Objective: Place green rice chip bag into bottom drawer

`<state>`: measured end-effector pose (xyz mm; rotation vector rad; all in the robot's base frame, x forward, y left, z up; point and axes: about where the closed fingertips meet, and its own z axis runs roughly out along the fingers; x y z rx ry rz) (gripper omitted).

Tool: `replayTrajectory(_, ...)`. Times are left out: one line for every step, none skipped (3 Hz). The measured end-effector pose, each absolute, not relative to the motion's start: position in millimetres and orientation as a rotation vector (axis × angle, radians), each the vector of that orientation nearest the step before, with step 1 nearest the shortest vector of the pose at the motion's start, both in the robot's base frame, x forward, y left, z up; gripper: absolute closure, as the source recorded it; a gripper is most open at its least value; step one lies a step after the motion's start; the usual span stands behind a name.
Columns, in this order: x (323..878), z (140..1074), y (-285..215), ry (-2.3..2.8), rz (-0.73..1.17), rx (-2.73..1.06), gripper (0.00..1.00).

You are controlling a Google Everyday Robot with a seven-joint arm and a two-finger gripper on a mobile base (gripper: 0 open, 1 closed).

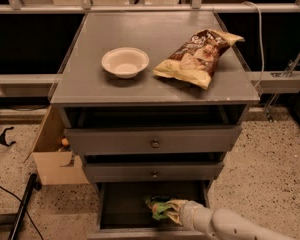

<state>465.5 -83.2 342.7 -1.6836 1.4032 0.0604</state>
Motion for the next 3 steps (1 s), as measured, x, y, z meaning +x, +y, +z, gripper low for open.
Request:
replayTrajectory(465,343,-83,1.403,0.062,-1.684,1.0)
replayTrajectory(486,328,-86,1.368,-0.071,-1.697,1.0)
replayTrajectory(507,314,-88,1.363,-0.175,-1.69,1.0)
